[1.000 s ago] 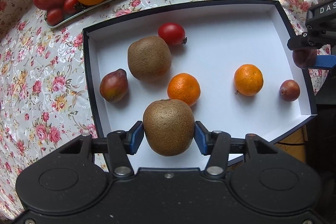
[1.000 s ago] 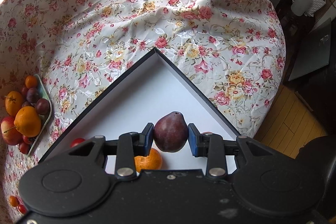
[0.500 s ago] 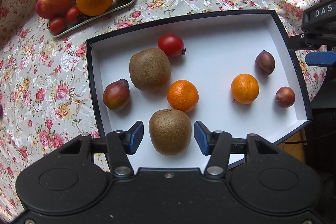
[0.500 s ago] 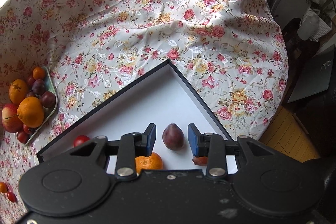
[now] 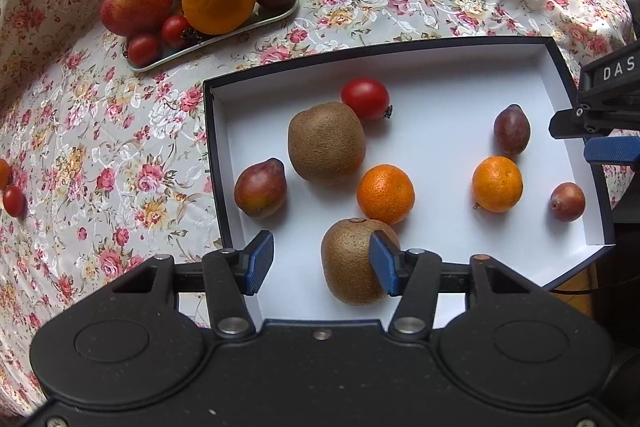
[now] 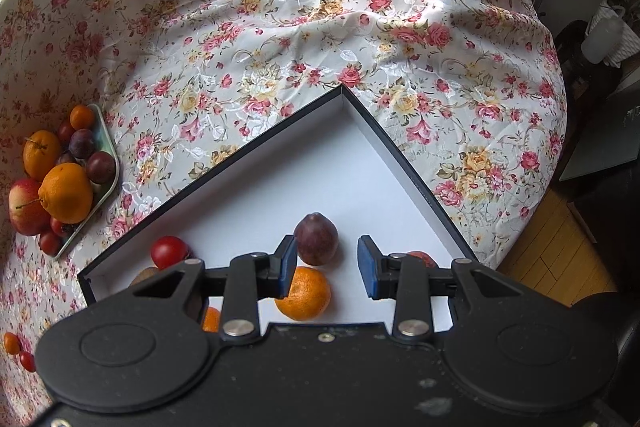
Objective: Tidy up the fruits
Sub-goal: 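Open the left gripper to drop the kiwi while the right drops the plum into the box, then move both open grippers back toward the mandarin and tomato on the cloth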
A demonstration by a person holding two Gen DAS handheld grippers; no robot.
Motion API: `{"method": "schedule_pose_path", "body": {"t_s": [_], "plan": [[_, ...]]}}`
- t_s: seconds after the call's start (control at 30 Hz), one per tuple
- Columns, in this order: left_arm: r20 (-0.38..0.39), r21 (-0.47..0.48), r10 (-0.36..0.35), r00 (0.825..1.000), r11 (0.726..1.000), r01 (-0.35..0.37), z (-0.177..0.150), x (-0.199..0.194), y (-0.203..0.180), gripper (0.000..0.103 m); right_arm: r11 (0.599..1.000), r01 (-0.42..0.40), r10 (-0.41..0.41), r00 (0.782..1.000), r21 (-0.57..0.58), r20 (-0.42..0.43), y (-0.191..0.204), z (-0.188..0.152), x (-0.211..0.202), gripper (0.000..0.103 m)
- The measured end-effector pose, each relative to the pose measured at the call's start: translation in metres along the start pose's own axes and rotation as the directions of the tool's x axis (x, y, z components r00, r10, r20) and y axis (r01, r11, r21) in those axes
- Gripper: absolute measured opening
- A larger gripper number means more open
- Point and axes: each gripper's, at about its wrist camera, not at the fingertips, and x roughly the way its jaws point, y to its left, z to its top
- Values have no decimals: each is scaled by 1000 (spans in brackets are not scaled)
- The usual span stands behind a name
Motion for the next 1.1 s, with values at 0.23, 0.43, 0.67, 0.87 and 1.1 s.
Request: {"method": "schedule_pose_path", "body": {"t_s": [0.23,0.43,0.67,0.87,1.1], "plan": [[30,-33,43,999,999,-42,2,-5,14,59,997,71,-73,995,-32,-64,6,-4,14,36],[38,-80,48,998,996,-45,6,-8,33,59,994,89,-96,987,-62,-132,15,-9,26,35],[46,-136,58,997,989,-52,9,-11,58,59,979,139,-165,970,-149,-177,35,-19,37,35],[45,-198,81,996,978,-71,11,-13,86,59,970,133,-172,967,-205,-187,59,-28,37,34],[45,-267,111,993,959,-95,9,-15,123,59,959,133,-178,970,-251,-168,86,-35,34,34]]}}
